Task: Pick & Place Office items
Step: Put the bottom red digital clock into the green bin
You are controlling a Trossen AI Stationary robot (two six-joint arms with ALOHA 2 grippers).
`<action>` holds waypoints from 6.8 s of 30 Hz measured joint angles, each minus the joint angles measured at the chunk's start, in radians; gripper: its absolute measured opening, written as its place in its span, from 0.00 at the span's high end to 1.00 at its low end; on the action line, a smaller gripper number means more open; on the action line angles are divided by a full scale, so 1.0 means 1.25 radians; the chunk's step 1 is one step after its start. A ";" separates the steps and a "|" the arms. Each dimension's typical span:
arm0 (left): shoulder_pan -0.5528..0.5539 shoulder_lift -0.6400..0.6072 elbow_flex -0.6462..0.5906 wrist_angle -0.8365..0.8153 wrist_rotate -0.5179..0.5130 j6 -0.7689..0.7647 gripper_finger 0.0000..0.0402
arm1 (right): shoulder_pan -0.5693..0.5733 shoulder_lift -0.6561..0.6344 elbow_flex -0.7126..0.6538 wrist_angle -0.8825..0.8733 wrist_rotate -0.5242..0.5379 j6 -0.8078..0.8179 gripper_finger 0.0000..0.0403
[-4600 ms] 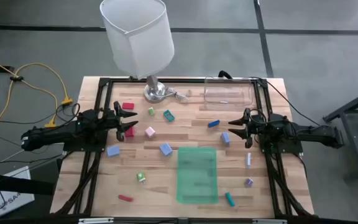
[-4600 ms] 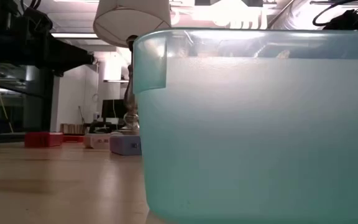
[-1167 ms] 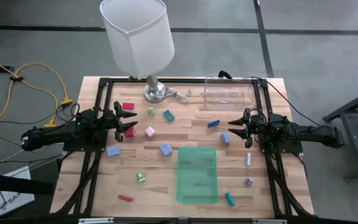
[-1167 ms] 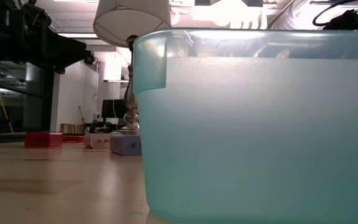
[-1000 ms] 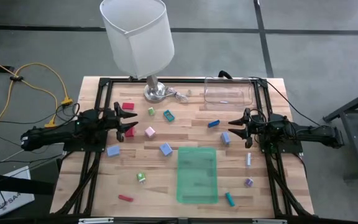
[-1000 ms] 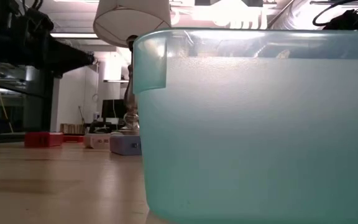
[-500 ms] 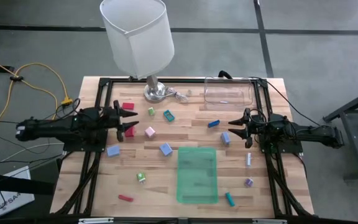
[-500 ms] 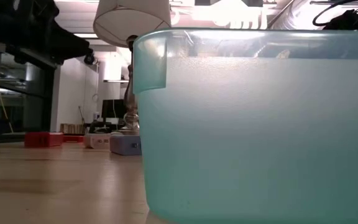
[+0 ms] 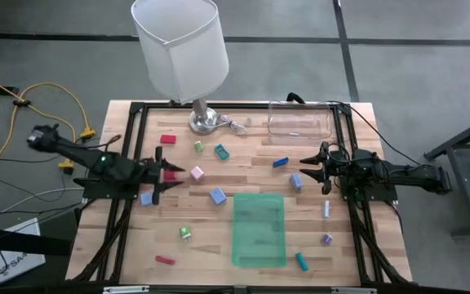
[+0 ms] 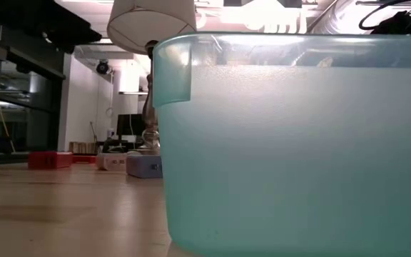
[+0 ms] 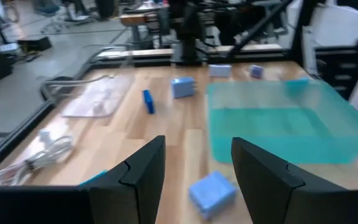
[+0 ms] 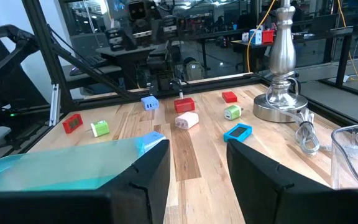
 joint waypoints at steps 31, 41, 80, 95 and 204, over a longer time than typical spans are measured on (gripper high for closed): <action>-0.590 0.481 0.319 -0.259 -0.260 -0.345 0.56 | 0.000 0.000 0.000 0.000 0.000 0.000 0.64; -0.631 0.574 0.356 -0.355 -0.177 -0.559 0.56 | 0.000 0.000 0.000 0.000 0.000 0.000 0.64; -0.688 0.858 0.355 -0.248 -0.028 -0.833 0.56 | 0.000 0.000 0.000 0.001 0.000 0.000 0.64; -0.681 0.884 0.355 -0.261 -0.031 -0.809 0.56 | 0.000 0.000 0.000 0.004 0.000 0.000 0.64; 0.210 1.041 0.713 -0.143 0.435 0.114 0.82 | 0.000 0.000 0.000 0.005 0.000 0.000 0.64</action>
